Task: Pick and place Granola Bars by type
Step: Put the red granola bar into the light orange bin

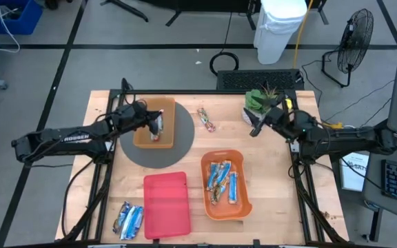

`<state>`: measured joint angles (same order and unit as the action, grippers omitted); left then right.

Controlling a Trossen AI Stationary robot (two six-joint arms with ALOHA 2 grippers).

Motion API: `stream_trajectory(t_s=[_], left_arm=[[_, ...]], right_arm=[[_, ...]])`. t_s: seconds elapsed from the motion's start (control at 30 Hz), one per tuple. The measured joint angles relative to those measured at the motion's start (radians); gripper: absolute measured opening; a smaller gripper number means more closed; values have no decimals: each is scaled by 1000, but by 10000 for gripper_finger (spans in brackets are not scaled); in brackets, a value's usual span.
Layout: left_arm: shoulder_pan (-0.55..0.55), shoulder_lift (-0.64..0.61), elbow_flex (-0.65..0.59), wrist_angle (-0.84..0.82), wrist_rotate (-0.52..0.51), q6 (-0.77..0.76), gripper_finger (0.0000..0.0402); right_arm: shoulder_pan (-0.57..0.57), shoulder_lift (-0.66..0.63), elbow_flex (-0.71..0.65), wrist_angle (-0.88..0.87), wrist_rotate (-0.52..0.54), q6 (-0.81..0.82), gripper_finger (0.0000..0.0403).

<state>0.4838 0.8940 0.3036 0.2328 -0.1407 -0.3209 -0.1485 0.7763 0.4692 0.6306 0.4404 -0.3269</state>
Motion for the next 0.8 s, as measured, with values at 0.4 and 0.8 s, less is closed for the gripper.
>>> stream_trajectory(t_s=[0.4,0.8], left_arm=[[21,0,-67,15,89,-173,78],[21,0,-54,253,126,-1,181]], right_arm=[[-3,39,-8,0,2,1,242],[-3,144,82,-45,3,-6,242]])
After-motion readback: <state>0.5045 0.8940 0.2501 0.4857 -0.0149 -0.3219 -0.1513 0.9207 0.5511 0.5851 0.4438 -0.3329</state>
